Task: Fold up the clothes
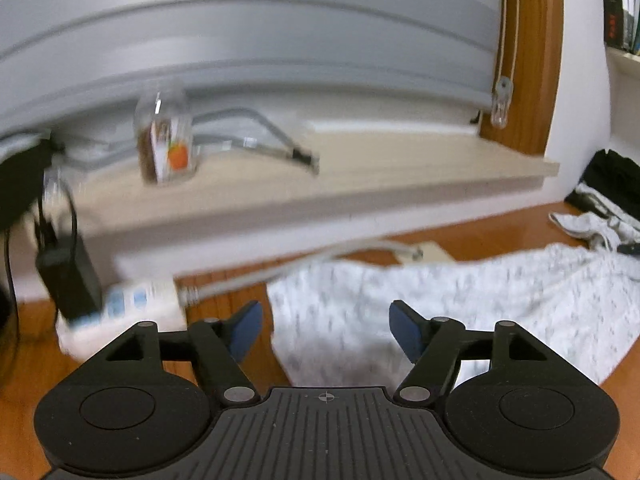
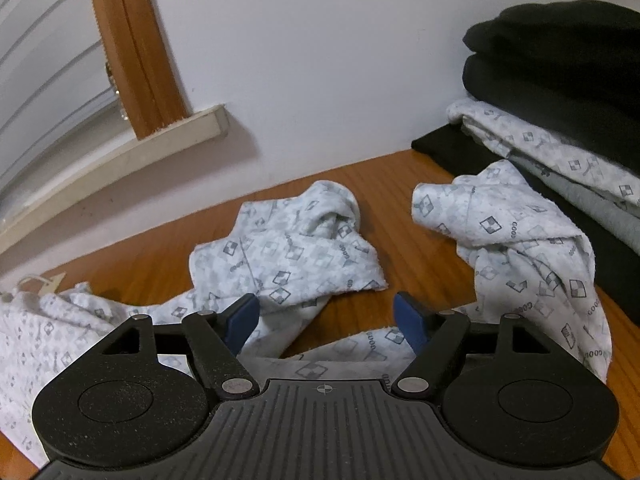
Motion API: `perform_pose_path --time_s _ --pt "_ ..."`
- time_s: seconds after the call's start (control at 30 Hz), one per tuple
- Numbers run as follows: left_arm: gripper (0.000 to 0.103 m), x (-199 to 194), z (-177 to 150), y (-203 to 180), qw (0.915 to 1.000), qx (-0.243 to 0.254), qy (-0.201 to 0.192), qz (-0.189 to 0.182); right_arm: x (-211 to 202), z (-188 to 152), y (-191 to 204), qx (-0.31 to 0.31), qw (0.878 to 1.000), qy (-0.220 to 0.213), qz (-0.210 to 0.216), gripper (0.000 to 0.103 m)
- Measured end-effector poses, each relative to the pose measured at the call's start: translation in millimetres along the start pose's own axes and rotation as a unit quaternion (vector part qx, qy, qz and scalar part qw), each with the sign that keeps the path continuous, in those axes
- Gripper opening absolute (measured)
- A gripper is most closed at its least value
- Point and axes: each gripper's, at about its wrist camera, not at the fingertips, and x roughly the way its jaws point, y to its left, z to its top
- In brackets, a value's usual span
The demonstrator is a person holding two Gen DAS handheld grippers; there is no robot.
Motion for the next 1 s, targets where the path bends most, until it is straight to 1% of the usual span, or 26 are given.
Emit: perform_pose_path --time_s 0.07,0.17,0.2,0.27,0.3,0.33,0.37,0.4,0.5,0.57,0.63,0.7,0.73,0.77,0.8,0.87,0.9,0.93,1.0 --pt "0.078 -2.9 -10.1 5.3 0.9999 -0.012 -0.010 -0.005 0.3 -0.4 1.4 -0.005 1.000 0.001 -0.003 0.074" --pt "0.080 -5.5 -19.6 16.9 0.9984 -0.046 -0.026 -0.017 1.3 -0.6 6.0 -0.018 1.000 0.004 -0.011 0.074" --pt "0.080 -4.4 -21.9 20.4 0.9977 -0.057 -0.029 -0.022 1.9 -1.2 9.7 -0.031 0.999 0.007 -0.013 0.074" --pt "0.082 -1.5 -26.7 27.4 0.9958 -0.080 -0.034 -0.029 2.6 -5.1 26.0 -0.091 0.996 0.011 -0.016 0.073" --pt "0.086 1.7 -29.0 30.9 0.9949 -0.092 -0.032 -0.024 1.0 -6.9 38.2 -0.120 0.993 0.008 -0.019 0.073" --pt "0.092 4.7 -30.3 34.0 0.9939 -0.103 -0.033 -0.021 -1.0 -8.5 50.9 -0.147 0.989 0.005 -0.023 0.073" --pt "0.096 6.9 -31.1 37.0 0.9926 -0.113 -0.038 -0.022 -5.1 -8.4 62.9 -0.159 0.987 0.000 -0.019 0.073" --pt "0.100 8.8 -31.5 39.7 0.9911 -0.123 -0.045 -0.026 -9.9 -7.2 75.9 -0.167 0.986 -0.003 -0.005 0.073" --pt "0.102 11.8 -29.9 45.1 0.9857 -0.146 -0.073 -0.044 -18.3 -2.6 127.1 -0.211 0.976 -0.003 0.044 0.073" --pt "0.103 13.0 -29.1 48.2 0.9817 -0.158 -0.092 -0.052 -17.7 -4.5 171.0 -0.245 0.966 0.002 0.079 0.073" --pt "0.103 14.0 -31.8 52.9 0.9763 -0.176 -0.108 -0.065 -16.3 -7.1 216.0 -0.280 0.953 0.009 0.114 0.072" --pt "0.103 16.7 -35.8 59.7 0.9711 -0.196 -0.110 -0.080 -14.6 -12.2 261.0 -0.309 0.939 0.018 0.153 0.072" --pt "0.103 17.5 -36.6 61.5 0.9702 -0.202 -0.110 -0.077 -13.4 -16.7 283.4 -0.320 0.931 0.025 0.177 0.072" --pt "0.103 17.3 -35.4 60.8 0.9717 -0.200 -0.109 -0.061 -12.2 -21.2 305.9 -0.330 0.922 0.032 0.200 0.072" --pt "0.103 16.9 -35.1 61.1 0.9717 -0.202 -0.110 -0.054 -11.0 -25.8 328.3 -0.340 0.913 0.039 0.223 0.071" --pt "0.103 15.2 -36.6 63.5 0.9690 -0.207 -0.117 -0.068 -9.5 -37.2 374.5 -0.369 0.890 0.051 0.262 0.071" --pt "0.103 14.7 -37.2 64.1 0.9684 -0.208 -0.119 -0.071 -8.4 -43.4 393.1 -0.386 0.880 0.054 0.272 0.071" --pt "0.103 14.8 -36.8 63.5 0.9696 -0.206 -0.117 -0.063 -7.1 -49.3 410.2 -0.401 0.870 0.058 0.281 0.071" --pt "0.103 16.0 -35.1 61.7 0.9732 -0.200 -0.105 -0.043 -0.5 -60.2 440.3 -0.418 0.857 0.070 0.292 0.070"
